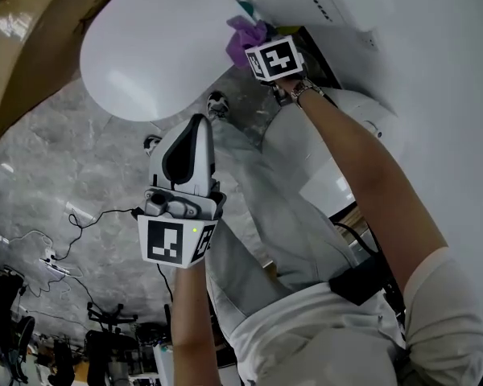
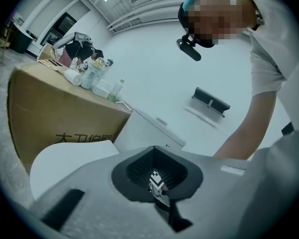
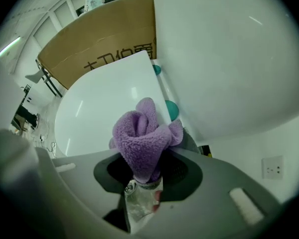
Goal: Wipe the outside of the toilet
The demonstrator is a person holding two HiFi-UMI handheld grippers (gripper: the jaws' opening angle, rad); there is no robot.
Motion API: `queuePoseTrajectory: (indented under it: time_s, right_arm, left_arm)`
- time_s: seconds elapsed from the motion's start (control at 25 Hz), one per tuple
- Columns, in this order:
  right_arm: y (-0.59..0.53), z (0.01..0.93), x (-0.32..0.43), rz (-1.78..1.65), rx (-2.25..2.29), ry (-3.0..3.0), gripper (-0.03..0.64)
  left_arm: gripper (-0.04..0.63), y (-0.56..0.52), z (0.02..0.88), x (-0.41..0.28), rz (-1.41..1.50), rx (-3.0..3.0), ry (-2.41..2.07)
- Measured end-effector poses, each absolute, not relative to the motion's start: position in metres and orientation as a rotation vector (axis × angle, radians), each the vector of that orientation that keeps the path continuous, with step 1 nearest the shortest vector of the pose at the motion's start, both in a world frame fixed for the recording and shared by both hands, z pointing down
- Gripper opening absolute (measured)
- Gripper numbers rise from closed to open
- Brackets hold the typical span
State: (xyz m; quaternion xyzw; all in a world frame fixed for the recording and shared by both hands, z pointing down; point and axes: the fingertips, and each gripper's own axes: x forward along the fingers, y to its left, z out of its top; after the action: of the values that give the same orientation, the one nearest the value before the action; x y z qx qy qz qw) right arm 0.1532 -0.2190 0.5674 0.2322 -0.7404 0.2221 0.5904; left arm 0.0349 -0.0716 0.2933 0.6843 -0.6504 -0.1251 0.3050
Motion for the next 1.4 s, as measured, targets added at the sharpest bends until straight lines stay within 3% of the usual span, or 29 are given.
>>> queuePoseTrajectory:
  time_s: [0.24, 0.8, 1.4]
  right_arm:
    - [-0.191, 0.575, 0.137, 0.499, 0.513, -1.709, 0.127]
    - [-0.065, 0.587, 0.061, 0.591, 0.556, -1.719, 0.126]
    - [0.042, 0.592, -0.020, 0.519, 0.405, -1.727, 0.126]
  left_arm:
    - [0.005, -0.042, 0.306, 0.026, -0.331, 1.822, -1.691]
    - [0.005, 0.071, 0.331, -0.073, -0.291, 1.777, -1.715]
    - [0.005, 0.144, 0.335, -0.106, -0.345, 1.750, -1.729]
